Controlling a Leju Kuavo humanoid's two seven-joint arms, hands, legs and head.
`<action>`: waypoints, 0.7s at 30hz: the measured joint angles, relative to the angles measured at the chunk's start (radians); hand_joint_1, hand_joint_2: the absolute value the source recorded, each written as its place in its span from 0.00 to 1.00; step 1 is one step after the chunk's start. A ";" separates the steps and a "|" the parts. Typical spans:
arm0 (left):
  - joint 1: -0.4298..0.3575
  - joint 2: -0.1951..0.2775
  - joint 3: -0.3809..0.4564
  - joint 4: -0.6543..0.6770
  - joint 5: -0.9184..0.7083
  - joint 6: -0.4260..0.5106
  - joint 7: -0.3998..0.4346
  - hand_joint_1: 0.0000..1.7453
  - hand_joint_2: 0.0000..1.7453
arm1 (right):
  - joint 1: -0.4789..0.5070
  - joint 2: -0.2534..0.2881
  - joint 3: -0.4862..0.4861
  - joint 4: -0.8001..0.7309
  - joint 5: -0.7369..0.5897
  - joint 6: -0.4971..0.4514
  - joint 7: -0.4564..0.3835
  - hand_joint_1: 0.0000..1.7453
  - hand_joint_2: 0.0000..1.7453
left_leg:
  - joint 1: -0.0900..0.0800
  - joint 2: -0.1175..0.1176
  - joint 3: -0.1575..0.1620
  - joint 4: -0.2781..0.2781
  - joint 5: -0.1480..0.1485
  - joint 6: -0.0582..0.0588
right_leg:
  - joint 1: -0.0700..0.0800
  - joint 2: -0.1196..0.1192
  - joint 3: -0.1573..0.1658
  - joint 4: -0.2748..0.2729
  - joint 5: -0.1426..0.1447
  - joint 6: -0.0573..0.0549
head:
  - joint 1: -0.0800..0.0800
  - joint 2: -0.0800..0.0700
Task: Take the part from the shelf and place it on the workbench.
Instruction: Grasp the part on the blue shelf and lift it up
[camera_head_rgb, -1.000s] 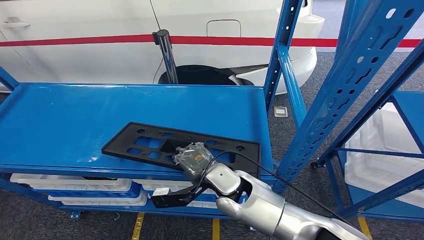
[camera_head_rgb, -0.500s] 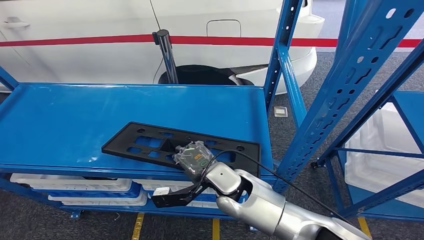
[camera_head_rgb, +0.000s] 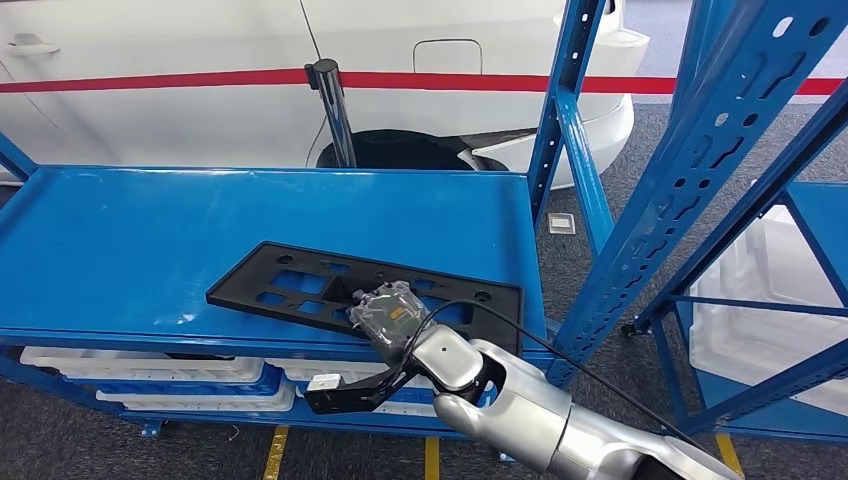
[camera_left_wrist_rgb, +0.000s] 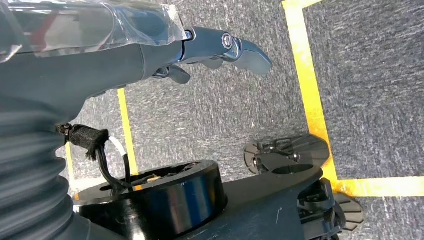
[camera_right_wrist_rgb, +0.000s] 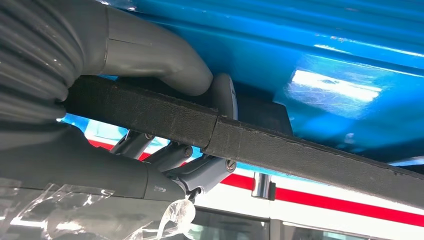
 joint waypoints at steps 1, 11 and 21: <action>0.000 0.000 0.000 0.000 0.000 -0.001 0.001 0.00 1.00 | 0.001 0.000 0.000 0.000 0.003 -0.002 0.001 1.00 1.00 | 0.000 0.000 0.000 0.000 0.000 0.000 | 0.000 0.000 0.000 0.000 0.000 0.000 | 0.000 0.000; -0.003 0.000 -0.004 0.000 -0.025 -0.004 0.028 0.00 1.00 | 0.021 -0.018 -0.005 -0.015 0.233 -0.185 0.034 1.00 1.00 | 0.000 0.000 -0.001 0.000 0.000 0.000 | 0.000 0.000 -0.001 0.000 0.000 0.000 | 0.000 0.000; -0.012 0.000 -0.022 0.000 -0.055 -0.001 0.053 0.00 1.00 | 0.069 -0.066 -0.055 -0.087 0.471 -0.348 0.011 1.00 1.00 | 0.000 0.000 -0.002 0.000 0.000 0.000 | 0.000 0.000 -0.002 0.000 0.000 0.000 | 0.000 0.000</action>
